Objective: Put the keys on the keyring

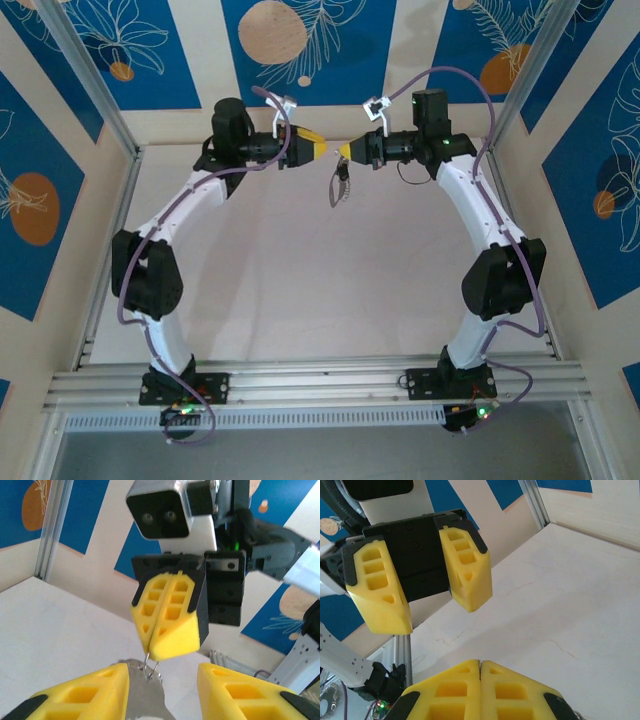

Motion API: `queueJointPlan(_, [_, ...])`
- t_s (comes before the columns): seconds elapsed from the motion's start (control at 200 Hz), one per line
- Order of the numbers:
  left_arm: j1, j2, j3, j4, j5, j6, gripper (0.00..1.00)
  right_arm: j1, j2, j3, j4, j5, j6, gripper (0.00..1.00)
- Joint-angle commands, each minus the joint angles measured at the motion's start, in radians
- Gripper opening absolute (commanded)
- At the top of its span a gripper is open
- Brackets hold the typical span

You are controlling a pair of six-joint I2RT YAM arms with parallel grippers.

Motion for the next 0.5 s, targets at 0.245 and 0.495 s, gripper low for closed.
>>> queueJointPlan(0.245, [-0.009, -0.011, 0.043, -0.227, 0.065, 0.211, 0.40, 0.012, 0.008, 0.040, -0.024, -0.090, -0.026, 0.00])
queueJointPlan(0.495, [-0.020, 0.000, 0.013, -0.085, 0.094, 0.107, 0.40, 0.025, 0.011, 0.021, 0.018, -0.116, 0.005, 0.00])
